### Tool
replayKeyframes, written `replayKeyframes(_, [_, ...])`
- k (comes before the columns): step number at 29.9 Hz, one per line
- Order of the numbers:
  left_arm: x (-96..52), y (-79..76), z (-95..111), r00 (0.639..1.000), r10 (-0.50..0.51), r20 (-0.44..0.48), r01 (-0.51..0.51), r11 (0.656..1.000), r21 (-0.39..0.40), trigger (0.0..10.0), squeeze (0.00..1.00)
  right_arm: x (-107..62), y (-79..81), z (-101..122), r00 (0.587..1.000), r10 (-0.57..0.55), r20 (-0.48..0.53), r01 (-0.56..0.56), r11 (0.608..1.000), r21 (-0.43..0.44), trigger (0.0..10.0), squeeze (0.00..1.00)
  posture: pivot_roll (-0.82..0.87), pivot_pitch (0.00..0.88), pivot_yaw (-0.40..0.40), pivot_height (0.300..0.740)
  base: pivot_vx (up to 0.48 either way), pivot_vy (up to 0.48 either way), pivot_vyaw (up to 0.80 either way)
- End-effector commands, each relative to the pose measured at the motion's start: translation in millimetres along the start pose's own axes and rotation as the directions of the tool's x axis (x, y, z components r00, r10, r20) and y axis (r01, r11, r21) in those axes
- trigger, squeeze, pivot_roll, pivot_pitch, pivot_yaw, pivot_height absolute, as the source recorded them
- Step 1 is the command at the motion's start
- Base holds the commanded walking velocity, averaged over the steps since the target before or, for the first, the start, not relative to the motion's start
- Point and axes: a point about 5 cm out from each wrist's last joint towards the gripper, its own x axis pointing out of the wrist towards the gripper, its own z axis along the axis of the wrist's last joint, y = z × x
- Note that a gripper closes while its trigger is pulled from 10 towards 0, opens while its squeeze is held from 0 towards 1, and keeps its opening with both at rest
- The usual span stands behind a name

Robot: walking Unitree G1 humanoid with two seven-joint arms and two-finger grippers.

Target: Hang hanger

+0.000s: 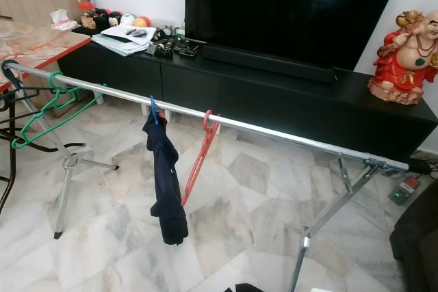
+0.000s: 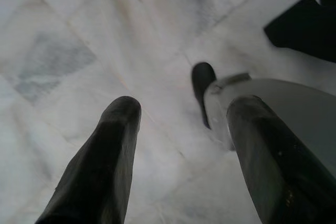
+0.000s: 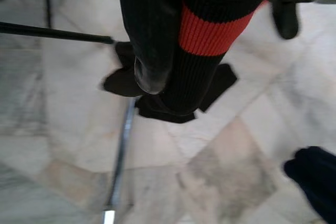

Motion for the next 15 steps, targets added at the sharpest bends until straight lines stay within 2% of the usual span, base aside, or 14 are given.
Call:
replayKeyframes(1, [-0.7, 8.1, 1.1, 1.0, 0.026, -0.002, -0.026, 1.0, 0.015, 10.0, 0.0, 2.3, 9.1, 3.8, 1.0, 0.018, 0.011, -0.018, 1.0, 0.006, 10.0, 0.0, -0.01, 0.0, -0.044, 0.74, 0.0, 0.0, 0.0])
replayKeyframes(6, [-0.8, 15.5, 4.9, 0.999, 0.034, -0.002, -0.034, 0.999, 0.024, 10.0, 0.0, 2.5, 14.8, 1.9, 1.0, 0.019, 0.008, -0.019, 1.0, 0.021, 10.0, 0.0, -0.03, 0.0, -0.004, 0.74, 0.0, 0.0, 0.0])
replayKeyframes(15, [-0.6, 16.1, 5.8, 1.0, 0.01, -0.014, -0.01, 0.998, 0.059, 10.0, 0.0, 1.8, 6.9, 3.8, 0.999, -0.021, 0.026, 0.02, 0.998, 0.057, 10.0, 0.0, -0.05, 0.0, 0.012, 0.74, 0.0, 0.0, 0.0])
